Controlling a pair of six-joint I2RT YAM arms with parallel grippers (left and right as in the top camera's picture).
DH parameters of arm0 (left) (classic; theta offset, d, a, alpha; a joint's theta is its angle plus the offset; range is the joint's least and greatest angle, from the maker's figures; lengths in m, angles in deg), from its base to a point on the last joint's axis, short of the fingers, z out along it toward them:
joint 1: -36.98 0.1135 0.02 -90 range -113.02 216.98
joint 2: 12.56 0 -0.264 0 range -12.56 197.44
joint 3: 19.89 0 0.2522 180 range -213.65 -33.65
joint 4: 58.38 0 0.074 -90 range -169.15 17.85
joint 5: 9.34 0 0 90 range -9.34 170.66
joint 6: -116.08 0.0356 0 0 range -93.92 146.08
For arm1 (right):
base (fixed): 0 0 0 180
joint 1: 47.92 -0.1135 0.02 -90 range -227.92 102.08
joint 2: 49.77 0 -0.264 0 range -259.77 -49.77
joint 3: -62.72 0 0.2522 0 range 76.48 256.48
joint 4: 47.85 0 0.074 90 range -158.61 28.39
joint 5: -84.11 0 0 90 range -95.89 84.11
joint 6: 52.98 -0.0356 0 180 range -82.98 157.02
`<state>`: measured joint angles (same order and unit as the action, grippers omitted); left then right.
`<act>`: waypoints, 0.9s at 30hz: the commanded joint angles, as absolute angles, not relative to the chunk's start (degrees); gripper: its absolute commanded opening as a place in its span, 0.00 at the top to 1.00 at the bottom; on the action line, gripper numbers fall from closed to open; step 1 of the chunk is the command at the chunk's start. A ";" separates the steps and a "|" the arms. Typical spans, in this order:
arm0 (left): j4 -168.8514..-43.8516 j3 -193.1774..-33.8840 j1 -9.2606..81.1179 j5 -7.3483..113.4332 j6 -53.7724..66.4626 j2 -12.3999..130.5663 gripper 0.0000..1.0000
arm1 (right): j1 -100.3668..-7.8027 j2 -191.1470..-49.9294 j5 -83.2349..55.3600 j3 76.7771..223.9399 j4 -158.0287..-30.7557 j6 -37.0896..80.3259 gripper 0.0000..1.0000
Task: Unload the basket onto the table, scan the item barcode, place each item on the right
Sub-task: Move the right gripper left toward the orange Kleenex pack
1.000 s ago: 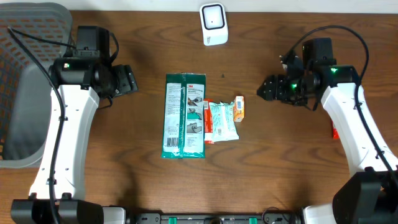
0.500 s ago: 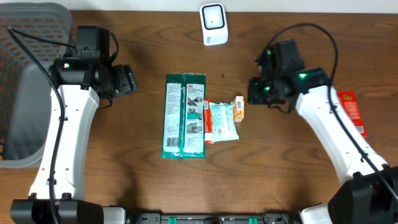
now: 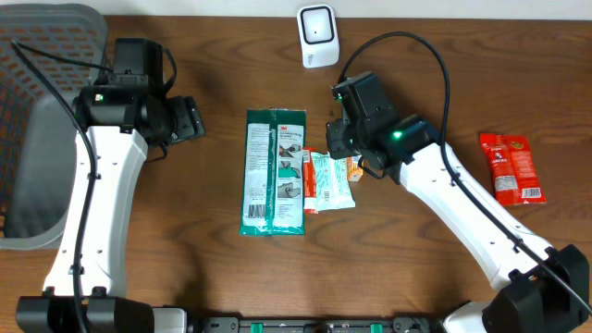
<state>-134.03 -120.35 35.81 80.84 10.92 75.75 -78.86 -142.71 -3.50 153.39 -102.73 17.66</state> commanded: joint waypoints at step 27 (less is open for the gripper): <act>-134.25 -120.90 36.05 81.35 11.03 75.57 0.17 | -79.17 -142.73 -1.25 142.26 -98.16 12.74 0.92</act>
<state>-134.03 -120.35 35.81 80.84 10.92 75.75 -78.93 -142.71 -1.88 144.93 -100.30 15.48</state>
